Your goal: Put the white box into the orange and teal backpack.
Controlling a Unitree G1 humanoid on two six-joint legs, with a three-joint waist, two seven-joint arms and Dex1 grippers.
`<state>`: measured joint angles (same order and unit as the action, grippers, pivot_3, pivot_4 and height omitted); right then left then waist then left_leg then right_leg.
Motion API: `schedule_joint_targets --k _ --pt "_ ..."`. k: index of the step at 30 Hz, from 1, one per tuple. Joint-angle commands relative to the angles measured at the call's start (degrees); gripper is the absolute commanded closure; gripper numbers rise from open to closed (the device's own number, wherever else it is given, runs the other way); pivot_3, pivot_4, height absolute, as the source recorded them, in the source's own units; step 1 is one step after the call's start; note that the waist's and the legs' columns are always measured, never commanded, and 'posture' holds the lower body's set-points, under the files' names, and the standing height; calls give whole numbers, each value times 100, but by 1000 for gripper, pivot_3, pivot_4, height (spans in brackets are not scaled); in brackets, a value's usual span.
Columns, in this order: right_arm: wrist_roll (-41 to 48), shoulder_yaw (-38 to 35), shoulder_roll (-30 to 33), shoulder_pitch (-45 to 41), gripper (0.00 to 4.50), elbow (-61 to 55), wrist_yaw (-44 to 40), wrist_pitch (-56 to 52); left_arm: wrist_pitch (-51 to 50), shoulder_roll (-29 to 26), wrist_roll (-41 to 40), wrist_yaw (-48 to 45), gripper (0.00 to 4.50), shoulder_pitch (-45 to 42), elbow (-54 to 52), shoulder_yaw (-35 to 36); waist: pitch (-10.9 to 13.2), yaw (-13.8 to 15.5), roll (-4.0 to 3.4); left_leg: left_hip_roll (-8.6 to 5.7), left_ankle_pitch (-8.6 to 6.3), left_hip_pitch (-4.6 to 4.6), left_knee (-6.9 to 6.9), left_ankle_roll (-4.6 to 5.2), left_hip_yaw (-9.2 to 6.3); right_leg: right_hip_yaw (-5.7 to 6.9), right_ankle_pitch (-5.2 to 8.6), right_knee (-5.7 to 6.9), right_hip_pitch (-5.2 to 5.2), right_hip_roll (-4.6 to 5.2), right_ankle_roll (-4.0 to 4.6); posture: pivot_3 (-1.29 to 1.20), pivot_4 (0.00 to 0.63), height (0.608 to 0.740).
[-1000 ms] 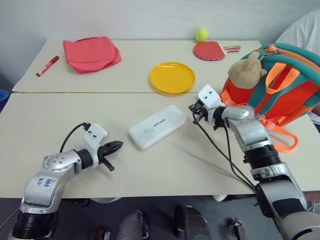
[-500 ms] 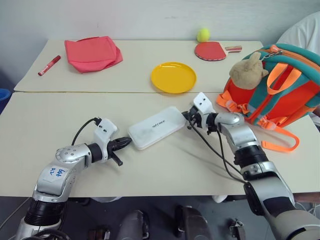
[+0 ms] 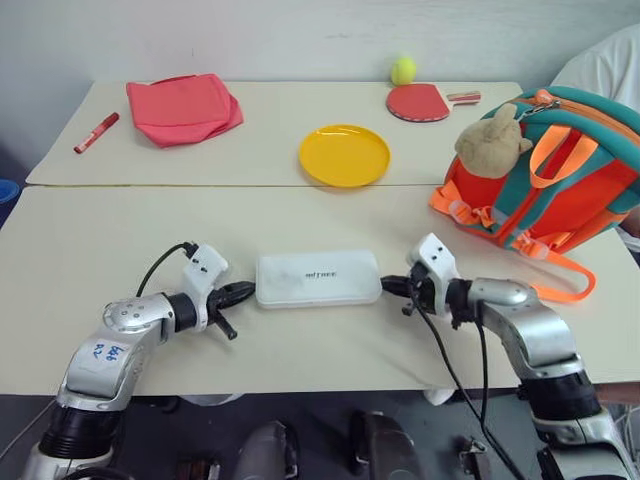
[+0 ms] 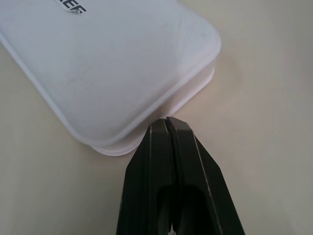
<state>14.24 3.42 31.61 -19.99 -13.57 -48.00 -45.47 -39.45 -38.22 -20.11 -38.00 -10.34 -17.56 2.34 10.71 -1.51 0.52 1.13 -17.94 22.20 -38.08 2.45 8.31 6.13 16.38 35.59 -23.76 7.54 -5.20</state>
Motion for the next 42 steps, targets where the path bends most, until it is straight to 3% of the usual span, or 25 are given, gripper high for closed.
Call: schedule_joint_targets --k 1,8,9,14,18,23,28,33,42 --pt "427 -99 194 369 4500 -924 -4 -499 -96 -49 -234 -270 4475 55 -311 -67 0 14 0 0 -1 0 0 -1 -1 0 0 -2 1 1 0 0 150 740" --pt "615 -644 646 838 4500 -1200 272 -983 -763 -188 -581 -396 4475 -123 -213 183 0 56 1 -6 -9 0 -1 -5 -1 -1 0 -16 1 11 0 0 150 740" --pt "580 -651 764 900 4500 -1166 250 -924 -889 -283 -617 -450 4300 -164 -177 180 0 70 1 -6 -8 0 -1 -4 -2 -1 0 -15 0 11 0 0 150 740" --pt "587 -707 1028 1346 4500 -1235 360 -710 -2326 -796 -1470 -864 2928 -396 186 625 0 138 2 -3 -6 -1 0 0 -2 1 1 -18 1 3 1 0 150 740" --pt "573 -667 1116 1487 4500 -1157 334 -435 -3422 -1366 -2004 -1498 1727 -1068 1076 528 -5 158 14 -4 -5 -1 -9 -1 -5 4 1 -12 2 2 1 0 150 740" --pt "359 -608 1309 1622 4500 -764 267 264 -3564 -1148 -1910 -1731 116 -2251 2636 235 -8 189 21 -13 -8 -1 -8 -4 -5 4 0 -14 4 5 -1 0 150 740" --pt "107 -338 1395 1337 4500 -270 186 848 -3947 -469 -1584 -1480 49 -3212 4052 -235 -17 178 38 -22 4 -3 -11 16 1 18 -5 -10 8 -8 -10 0 150 740" --pt "-80 129 1180 754 4500 132 133 1148 -4385 -229 -1502 -1648 49 -3410 4130 -969 -25 138 52 -20 7 -10 -14 20 1 13 -7 1 15 2 -14 0 150 740" --pt "-199 528 538 52 4500 478 163 1140 -4487 434 -1503 -1547 49 -3471 4218 -959 -31 130 54 -14 8 -13 -18 15 0 -4 -7 4 19 3 -13 0 150 740"
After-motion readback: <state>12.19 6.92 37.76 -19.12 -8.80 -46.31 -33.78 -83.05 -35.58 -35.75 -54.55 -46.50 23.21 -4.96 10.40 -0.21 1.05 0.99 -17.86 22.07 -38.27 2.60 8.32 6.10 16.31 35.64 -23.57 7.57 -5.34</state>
